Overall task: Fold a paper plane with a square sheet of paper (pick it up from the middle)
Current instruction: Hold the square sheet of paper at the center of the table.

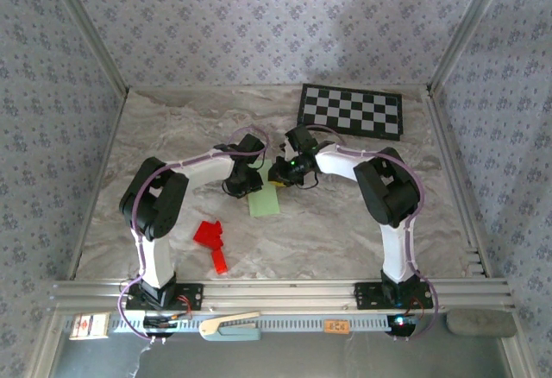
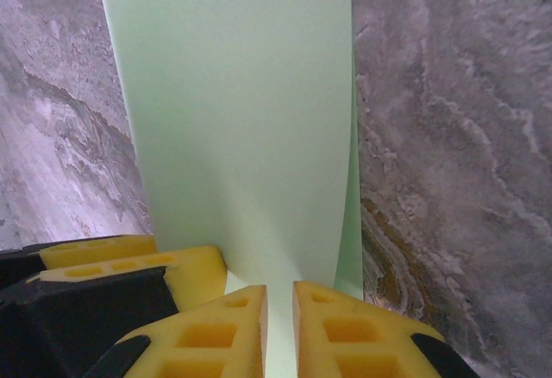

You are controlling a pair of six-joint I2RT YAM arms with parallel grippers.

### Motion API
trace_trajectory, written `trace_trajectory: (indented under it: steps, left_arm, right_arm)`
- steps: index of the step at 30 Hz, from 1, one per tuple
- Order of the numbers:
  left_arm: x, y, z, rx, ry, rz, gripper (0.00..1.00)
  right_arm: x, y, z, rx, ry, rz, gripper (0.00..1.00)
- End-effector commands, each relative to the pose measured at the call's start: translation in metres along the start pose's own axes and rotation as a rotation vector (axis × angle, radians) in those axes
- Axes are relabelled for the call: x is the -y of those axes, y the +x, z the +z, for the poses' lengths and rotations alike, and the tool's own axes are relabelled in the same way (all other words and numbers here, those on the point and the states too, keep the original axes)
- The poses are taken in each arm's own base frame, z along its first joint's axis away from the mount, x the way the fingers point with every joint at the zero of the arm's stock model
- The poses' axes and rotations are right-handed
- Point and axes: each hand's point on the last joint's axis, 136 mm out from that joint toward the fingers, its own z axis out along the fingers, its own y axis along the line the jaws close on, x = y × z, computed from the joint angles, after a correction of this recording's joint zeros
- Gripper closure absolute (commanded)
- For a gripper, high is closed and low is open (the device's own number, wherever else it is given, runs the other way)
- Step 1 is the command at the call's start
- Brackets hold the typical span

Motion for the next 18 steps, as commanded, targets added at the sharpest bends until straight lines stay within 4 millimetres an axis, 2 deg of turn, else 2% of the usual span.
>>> trace_trajectory:
  steps: [1, 18]
  left_arm:
    - [-0.042, 0.031, 0.032, -0.115, -0.141, -0.012, 0.67]
    - [-0.041, 0.029, 0.03, -0.108, -0.135, -0.009, 0.66]
  right_arm:
    - [0.003, 0.004, 0.006, -0.028, 0.025, -0.014, 0.83]
    - [0.016, 0.007, 0.012, -0.046, 0.072, -0.006, 0.83]
